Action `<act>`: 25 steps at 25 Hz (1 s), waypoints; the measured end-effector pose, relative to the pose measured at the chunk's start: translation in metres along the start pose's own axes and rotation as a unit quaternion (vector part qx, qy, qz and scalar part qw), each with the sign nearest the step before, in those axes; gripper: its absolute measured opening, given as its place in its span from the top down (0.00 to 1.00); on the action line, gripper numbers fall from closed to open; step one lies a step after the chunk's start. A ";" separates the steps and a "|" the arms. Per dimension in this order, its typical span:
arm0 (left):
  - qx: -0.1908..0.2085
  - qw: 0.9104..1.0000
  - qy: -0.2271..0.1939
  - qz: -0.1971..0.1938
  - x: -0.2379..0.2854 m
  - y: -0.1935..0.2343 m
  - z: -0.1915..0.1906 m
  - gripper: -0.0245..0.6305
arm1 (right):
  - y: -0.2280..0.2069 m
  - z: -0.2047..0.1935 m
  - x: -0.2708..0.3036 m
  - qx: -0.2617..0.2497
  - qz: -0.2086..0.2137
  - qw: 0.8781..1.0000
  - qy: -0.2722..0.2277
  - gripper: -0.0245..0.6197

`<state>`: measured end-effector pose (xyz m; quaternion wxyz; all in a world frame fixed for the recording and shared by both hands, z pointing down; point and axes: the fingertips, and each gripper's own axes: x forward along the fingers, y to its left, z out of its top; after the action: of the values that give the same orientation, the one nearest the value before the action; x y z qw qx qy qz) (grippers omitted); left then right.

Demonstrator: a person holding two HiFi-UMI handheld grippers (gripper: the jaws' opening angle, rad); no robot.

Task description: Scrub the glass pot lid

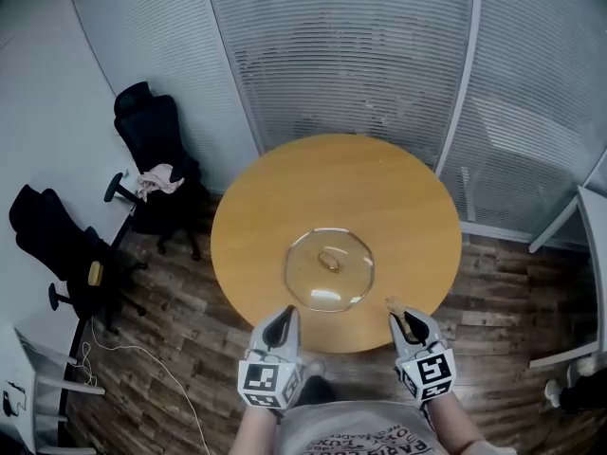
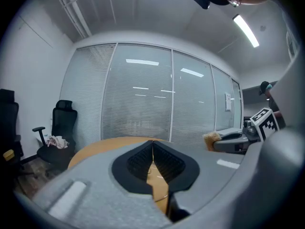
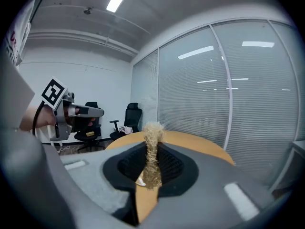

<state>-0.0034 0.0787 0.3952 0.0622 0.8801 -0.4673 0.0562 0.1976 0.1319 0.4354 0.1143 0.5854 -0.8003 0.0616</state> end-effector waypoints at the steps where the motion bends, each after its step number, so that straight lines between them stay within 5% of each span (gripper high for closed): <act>1: 0.004 1.000 0.003 -0.008 0.009 0.016 0.004 0.95 | 0.002 0.006 0.015 0.005 -0.010 1.000 0.000 0.87; 11: 0.001 0.997 0.021 -0.069 0.087 0.125 0.015 0.95 | 0.029 0.030 0.136 0.018 -0.048 0.998 0.026 0.87; 25: -0.022 0.996 0.071 -0.049 0.161 0.137 -0.036 0.95 | -0.033 -0.049 0.233 0.010 -0.003 0.986 0.165 0.87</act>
<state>-0.0286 -0.1231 0.4637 0.1179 0.8942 -0.4188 0.1053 0.1671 -0.0816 0.5409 0.2391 0.5710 -0.7680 0.1645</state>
